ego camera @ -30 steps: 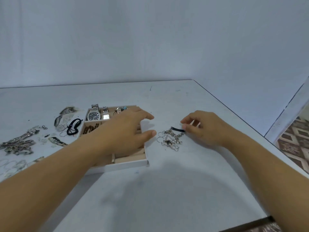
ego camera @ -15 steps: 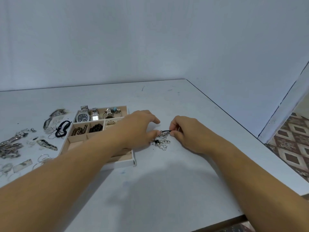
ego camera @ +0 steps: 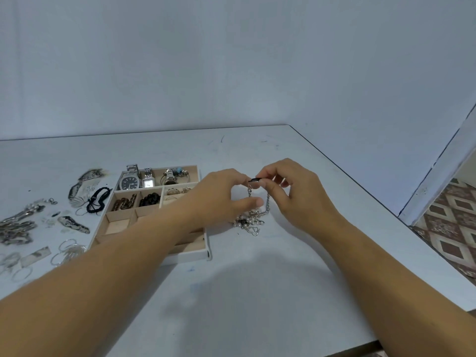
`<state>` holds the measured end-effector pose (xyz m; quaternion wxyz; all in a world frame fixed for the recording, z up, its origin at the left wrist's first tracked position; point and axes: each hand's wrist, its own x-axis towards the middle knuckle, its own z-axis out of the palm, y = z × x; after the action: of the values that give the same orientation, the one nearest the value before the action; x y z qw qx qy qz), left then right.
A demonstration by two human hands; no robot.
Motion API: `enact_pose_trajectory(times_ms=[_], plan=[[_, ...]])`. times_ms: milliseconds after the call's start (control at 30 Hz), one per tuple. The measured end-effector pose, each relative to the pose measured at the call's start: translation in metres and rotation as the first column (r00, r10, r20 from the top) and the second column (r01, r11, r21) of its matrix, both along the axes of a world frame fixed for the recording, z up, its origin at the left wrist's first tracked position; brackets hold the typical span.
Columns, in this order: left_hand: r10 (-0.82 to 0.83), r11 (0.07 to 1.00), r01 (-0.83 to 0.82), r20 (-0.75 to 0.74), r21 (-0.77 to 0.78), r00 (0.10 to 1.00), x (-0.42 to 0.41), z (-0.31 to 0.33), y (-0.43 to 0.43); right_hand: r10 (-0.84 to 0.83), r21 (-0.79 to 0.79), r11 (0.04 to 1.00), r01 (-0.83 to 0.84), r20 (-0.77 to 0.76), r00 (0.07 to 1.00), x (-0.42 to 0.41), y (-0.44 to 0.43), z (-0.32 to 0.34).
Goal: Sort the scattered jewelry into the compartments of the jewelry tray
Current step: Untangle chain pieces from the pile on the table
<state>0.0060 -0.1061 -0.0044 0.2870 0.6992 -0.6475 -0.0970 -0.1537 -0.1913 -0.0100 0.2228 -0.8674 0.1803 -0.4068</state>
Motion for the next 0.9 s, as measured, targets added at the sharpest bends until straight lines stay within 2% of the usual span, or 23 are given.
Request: enact_pose_trajectory(times_ms=[100,200,367,500,633,800,900], plan=[[-0.018,1.0,0.018,-0.115,-0.008,0.993,-0.001,0.001,-0.002,0.017,0.053,0.998,-0.019,0.045,0.999,0.001,0.005,0.003],[-0.05,0.999,0.053,-0.165,0.012,0.985,-0.004,0.002,-0.003,0.045,0.084,0.995,-0.054,0.105,0.993,0.001,0.008,0.006],[-0.008,1.0,0.004,-0.141,-0.031,0.99,-0.005,0.003,0.0,-0.021,-0.057,0.998,0.025,0.072,0.997,-0.001,0.0,0.004],[0.038,0.999,-0.039,-0.134,-0.008,0.99,0.002,0.009,0.01,-0.056,-0.104,0.993,0.056,0.005,0.998,-0.005,-0.005,0.001],[0.04,0.999,-0.041,-0.133,-0.006,0.99,0.006,0.018,0.015,-0.06,-0.076,0.995,0.058,-0.015,0.998,-0.005,-0.004,0.001],[0.061,0.994,-0.07,-0.108,-0.082,0.992,0.011,0.028,0.014,-0.103,0.007,0.995,0.103,0.019,0.994,-0.003,0.0,0.0],[0.062,0.986,-0.088,-0.175,-0.145,0.983,0.009,0.028,0.013,-0.085,0.081,0.993,0.086,-0.016,0.996,-0.003,0.001,-0.002]])
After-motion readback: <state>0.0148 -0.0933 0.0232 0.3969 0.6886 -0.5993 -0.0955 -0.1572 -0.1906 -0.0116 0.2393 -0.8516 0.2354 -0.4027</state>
